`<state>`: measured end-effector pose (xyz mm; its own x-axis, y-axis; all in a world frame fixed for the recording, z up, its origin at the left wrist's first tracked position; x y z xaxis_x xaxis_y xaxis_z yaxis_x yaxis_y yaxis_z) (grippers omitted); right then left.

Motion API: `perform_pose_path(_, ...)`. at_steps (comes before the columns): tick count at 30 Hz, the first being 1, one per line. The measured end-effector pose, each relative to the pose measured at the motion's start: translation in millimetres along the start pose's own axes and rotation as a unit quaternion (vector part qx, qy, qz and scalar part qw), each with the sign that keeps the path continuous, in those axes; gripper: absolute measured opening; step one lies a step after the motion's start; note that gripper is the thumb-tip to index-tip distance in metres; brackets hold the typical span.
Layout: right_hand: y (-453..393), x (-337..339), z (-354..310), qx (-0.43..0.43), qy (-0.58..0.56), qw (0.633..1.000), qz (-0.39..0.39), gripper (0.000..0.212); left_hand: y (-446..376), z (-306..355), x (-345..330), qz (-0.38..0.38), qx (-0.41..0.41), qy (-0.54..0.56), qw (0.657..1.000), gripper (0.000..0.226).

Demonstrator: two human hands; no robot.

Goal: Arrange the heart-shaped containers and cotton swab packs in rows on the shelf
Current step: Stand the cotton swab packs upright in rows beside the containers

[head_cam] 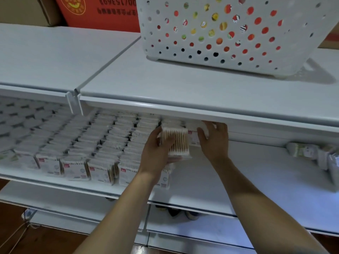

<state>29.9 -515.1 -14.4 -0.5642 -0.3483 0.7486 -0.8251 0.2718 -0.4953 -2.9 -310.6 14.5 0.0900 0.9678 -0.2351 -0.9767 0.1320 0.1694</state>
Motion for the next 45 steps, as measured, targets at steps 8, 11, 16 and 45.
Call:
perform_pose_path(8, 40, 42, -25, -0.121, -0.284, 0.919, -0.246, 0.062, -3, -2, -31, -0.013, -0.005, -0.058, 0.998, 0.044)
perform_pose_path(11, 37, 61, -12, -0.139, -0.333, 0.92, -0.153, 0.027, -3, -5, -36, 0.032, -0.002, -0.051, 0.998, 0.034)
perform_pose_path(16, 42, 71, 0, -0.021, -0.384, 0.919, -0.091, 0.035, -4, -2, -47, -0.029, 0.051, 0.048, 0.997, 0.036)
perform_pose_path(45, 24, -17, 18, 0.019, -0.103, 0.991, -0.08, 0.028, 4, 14, 4, 0.037, 0.017, -0.051, 0.998, 0.019)
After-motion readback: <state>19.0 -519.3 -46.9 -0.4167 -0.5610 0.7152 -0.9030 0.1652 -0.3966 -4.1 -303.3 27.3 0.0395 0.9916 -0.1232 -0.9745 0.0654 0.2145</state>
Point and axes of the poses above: each hand's wrist, its own y-axis away from the middle knuckle, its own x-axis out of the back of the hand, z = x × y, the point moved 3 cm from there along -y, towards the middle knuckle, and after that the axes turned 4 degrees about -z, right-handed, at the moved point
